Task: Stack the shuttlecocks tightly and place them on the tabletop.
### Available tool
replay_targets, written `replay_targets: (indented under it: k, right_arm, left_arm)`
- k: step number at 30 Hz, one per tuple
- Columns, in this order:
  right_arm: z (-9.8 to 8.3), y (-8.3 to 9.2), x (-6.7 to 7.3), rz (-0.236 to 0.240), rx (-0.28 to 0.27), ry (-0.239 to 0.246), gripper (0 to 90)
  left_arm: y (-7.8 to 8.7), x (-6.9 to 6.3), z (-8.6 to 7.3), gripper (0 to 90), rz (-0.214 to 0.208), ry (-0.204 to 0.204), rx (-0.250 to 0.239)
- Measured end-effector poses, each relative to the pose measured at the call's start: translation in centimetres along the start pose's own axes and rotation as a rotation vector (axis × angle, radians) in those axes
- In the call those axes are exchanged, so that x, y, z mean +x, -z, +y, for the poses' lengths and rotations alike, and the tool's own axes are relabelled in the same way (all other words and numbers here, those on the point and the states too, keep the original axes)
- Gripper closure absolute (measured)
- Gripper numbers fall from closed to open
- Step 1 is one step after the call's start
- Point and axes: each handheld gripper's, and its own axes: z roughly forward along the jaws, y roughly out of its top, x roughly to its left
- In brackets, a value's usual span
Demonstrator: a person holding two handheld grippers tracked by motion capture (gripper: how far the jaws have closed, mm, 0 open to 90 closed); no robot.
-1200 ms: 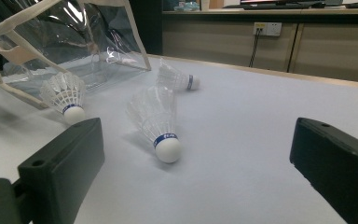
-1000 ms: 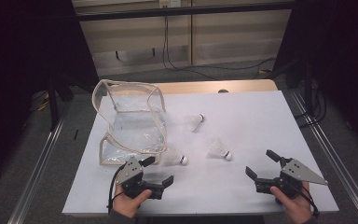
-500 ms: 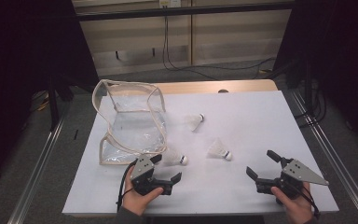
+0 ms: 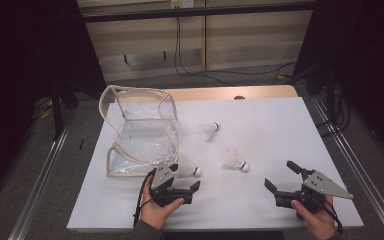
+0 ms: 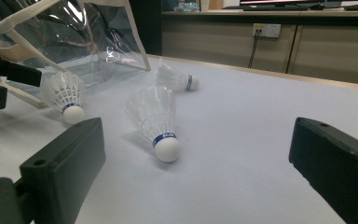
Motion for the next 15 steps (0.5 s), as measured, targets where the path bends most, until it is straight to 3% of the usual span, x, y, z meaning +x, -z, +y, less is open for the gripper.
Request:
replay_targets:
  k: [11, 15]
  right_arm:
    - [-0.02, 0.06, -0.01, 0.001, -0.002, 0.0, 3.2]
    - [-0.01, 0.07, -0.01, 0.0, -0.003, 0.001, 3.3]
  left_arm:
    - [-0.43, -0.03, 0.14, 6.9, 0.014, 0.013, 0.004]
    - [-0.36, -0.14, 0.2, 7.4, 0.033, -0.001, 0.006]
